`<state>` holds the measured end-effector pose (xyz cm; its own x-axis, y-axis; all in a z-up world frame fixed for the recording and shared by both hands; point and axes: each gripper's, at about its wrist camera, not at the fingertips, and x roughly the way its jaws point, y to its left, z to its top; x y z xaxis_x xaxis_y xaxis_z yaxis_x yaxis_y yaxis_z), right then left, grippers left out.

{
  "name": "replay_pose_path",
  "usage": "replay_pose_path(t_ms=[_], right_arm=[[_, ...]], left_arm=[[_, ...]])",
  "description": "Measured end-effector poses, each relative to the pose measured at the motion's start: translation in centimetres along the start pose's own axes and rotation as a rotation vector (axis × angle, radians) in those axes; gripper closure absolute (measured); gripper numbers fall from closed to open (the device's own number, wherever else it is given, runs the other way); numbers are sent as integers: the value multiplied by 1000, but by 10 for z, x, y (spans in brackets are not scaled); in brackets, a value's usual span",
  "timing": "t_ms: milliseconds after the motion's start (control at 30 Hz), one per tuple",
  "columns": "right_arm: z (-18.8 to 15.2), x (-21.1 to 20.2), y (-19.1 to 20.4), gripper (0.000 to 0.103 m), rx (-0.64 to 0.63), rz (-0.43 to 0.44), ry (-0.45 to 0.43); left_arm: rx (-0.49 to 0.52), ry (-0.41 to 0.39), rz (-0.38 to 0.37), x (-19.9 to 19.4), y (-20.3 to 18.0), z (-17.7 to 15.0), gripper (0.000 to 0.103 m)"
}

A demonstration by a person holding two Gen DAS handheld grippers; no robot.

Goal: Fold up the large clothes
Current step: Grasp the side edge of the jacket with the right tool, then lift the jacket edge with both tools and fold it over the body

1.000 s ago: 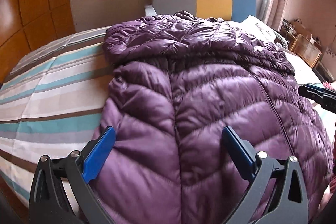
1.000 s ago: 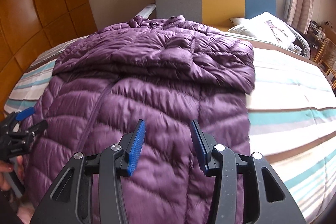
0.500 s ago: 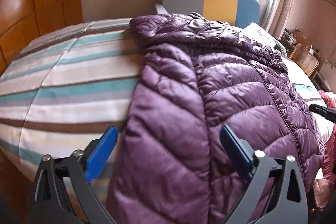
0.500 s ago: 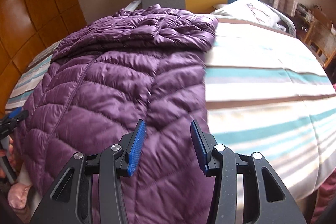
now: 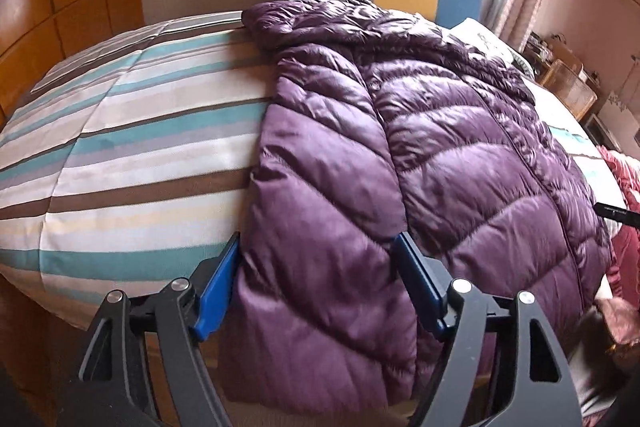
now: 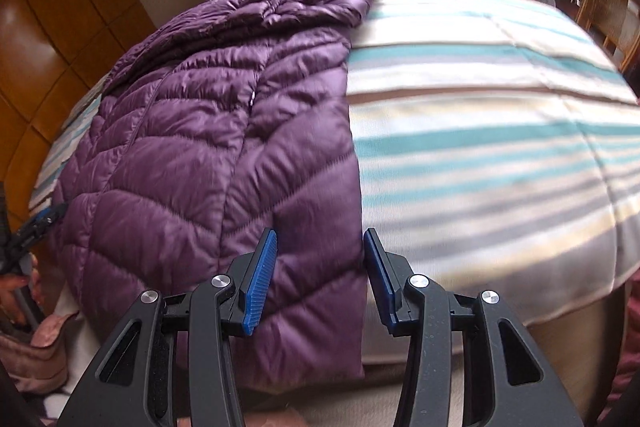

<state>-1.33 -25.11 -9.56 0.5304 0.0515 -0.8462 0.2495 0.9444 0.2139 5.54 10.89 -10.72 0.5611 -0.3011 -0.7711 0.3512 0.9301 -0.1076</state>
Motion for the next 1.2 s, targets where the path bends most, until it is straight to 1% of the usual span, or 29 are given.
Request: replay_pose_path(t_ms=[100, 200, 267, 300, 333, 367, 400, 433, 467, 500, 533, 567, 600, 633, 767, 900, 1033, 1067, 1133, 1200], right_arm=[[-6, -1, -3, 58, 27, 33, 15], [-9, -1, 1, 58, 13, 42, 28], [-11, 1, 7, 58, -17, 45, 38], [-11, 2, 11, 67, -39, 43, 39], [-12, 3, 14, 74, -59, 35, 41], [-12, 3, 15, 77, -69, 31, 40], [-12, 3, 17, 87, -73, 42, 41], [-12, 3, 17, 93, -73, 59, 45], [-11, 2, 19, 94, -79, 72, 44], [-11, 1, 20, 96, -87, 79, 40], [-11, -1, 21, 97, -93, 90, 33], [-9, -5, 21, 97, -93, 115, 16], [-8, -9, 21, 97, -85, 140, 0], [-6, -12, 21, 98, -78, 160, -12], [1, -31, 19, 98, -56, 265, -82], [7, -48, 20, 98, -47, 338, -146], [14, -66, 17, 98, -19, 470, -236], [16, -71, 17, 98, -13, 515, -262], [20, -83, 20, 98, -19, 586, -312], [27, -93, 21, 98, -32, 641, -353]], left_arm=[[16, 15, -3, -3, 0, -4, 29], [43, 24, -2, -5, -2, -8, 29], [47, 24, -6, -5, -3, -9, 32], [43, 21, -10, -6, -2, -9, 35], [40, 21, -17, -6, -2, -9, 41], [46, 22, -21, -7, -4, -9, 52], [55, 22, -26, -8, -6, -9, 57], [64, 21, -36, -9, -8, -9, 70], [70, 22, -52, -11, -11, -9, 84], [85, 21, -67, -12, -16, -10, 88], [100, 12, -63, -14, -19, -10, 93], [127, -10, -58, -19, -24, -10, 94], [140, -35, -72, -25, -27, -9, 95], [140, -55, -91, -30, -28, -8, 96], [120, -181, -158, -61, -28, -1, 97], [100, -303, -231, -90, -26, 4, 97], [112, -404, -264, -111, -29, 9, 97], [112, -422, -275, -116, -28, 10, 97], [111, -472, -312, -129, -26, 13, 97], [114, -517, -332, -138, -26, 18, 97]])
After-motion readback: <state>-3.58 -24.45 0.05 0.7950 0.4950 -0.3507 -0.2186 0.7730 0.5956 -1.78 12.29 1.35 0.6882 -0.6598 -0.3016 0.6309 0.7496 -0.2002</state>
